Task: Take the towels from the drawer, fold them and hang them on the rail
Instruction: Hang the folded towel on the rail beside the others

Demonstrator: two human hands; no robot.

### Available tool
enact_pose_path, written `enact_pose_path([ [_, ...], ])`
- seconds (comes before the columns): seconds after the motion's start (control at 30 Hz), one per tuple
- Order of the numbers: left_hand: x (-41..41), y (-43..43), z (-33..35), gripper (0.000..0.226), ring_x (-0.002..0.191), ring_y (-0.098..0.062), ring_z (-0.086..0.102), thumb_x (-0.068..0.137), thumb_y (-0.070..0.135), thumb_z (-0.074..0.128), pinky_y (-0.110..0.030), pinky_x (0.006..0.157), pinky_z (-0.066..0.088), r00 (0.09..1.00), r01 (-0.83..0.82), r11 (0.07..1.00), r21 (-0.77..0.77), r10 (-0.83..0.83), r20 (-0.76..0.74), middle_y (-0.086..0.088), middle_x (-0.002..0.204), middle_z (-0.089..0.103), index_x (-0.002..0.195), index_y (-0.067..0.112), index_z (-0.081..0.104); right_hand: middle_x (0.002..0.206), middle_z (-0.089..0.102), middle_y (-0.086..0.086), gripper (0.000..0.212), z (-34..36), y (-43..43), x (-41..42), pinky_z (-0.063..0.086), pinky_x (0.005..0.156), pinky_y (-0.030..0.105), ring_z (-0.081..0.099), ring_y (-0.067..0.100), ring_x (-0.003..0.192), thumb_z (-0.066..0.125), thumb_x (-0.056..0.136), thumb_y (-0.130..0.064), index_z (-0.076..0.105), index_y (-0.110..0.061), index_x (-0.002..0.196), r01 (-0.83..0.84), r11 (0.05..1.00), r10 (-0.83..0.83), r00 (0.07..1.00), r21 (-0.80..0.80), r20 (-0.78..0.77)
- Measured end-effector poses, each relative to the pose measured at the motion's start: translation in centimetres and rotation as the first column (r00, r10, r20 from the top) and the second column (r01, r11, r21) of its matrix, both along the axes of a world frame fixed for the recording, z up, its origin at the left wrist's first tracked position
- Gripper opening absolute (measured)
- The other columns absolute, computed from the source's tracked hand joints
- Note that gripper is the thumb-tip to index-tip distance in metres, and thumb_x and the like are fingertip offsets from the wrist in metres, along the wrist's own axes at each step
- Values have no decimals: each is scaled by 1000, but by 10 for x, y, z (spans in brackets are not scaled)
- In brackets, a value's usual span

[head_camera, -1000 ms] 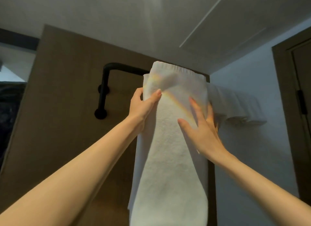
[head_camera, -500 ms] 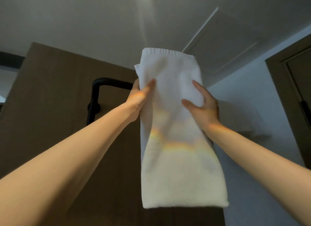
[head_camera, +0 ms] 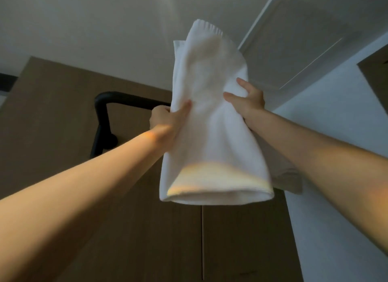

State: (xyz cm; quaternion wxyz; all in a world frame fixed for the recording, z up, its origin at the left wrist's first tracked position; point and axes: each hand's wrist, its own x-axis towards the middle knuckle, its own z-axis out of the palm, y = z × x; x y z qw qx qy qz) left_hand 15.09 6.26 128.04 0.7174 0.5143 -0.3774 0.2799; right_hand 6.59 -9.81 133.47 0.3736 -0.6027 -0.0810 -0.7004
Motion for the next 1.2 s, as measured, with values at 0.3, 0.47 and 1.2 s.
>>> enact_pose_path([
  [0.3,0,-24,50,45,105,-34,50,94,43,43,-40,82,33,346,-877,454,-156,823,451,-14,113,54,135,26,32,148,38,9,35,54,-31,31,37,103,23,47,27,129,73,81,-35,70,-26,115,453,873,-476,872,-180,-116],
  [0.47,14,-25,53,41,137,-26,24,99,31,38,-42,110,15,186,-894,392,-217,766,615,-3,147,32,140,35,43,128,62,-1,29,52,-30,41,34,105,32,40,29,132,60,88,-36,69,-33,115,582,737,-646,756,-344,-106],
  [1.2,73,2,-66,114,131,-10,19,59,71,73,-39,110,27,784,-526,851,-4,487,385,4,143,18,145,29,11,129,57,-6,80,0,10,30,35,81,34,53,19,101,49,69,-86,39,-44,136,388,504,-675,734,-771,-73],
])
